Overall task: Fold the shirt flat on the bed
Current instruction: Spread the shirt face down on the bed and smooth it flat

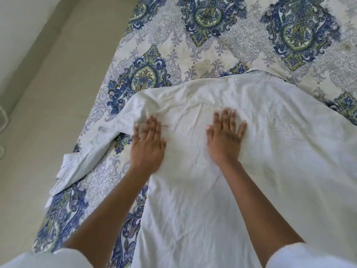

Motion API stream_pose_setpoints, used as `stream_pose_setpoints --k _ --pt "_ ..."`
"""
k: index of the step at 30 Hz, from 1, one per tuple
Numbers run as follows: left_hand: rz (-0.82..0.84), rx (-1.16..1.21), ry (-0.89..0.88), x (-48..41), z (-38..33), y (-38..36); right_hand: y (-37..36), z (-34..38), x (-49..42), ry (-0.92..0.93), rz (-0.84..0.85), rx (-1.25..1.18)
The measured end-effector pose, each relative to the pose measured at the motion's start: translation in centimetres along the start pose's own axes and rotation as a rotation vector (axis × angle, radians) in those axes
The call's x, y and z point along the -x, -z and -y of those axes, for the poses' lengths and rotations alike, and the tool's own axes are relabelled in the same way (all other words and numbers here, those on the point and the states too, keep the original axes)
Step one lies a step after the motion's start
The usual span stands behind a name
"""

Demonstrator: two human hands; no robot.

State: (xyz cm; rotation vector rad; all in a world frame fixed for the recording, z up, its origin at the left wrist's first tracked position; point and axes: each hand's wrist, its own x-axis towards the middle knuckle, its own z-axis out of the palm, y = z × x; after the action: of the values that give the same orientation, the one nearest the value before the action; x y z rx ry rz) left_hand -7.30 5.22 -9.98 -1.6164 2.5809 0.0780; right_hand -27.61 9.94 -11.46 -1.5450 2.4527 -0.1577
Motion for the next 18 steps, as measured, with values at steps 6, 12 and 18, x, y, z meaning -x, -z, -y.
stream_pose_setpoints --k 6,12,18 --pt "0.093 0.055 -0.22 3.0 -1.1 -1.8 -1.7 -0.4 5.1 0.155 0.016 0.095" --pt "0.137 0.072 -0.121 3.3 -3.3 -1.2 -1.5 1.3 5.1 0.017 0.1 -0.016" --pt "0.074 0.178 -0.088 15.5 -4.4 -3.2 -3.8 0.0 17.5 0.201 -0.002 0.048"
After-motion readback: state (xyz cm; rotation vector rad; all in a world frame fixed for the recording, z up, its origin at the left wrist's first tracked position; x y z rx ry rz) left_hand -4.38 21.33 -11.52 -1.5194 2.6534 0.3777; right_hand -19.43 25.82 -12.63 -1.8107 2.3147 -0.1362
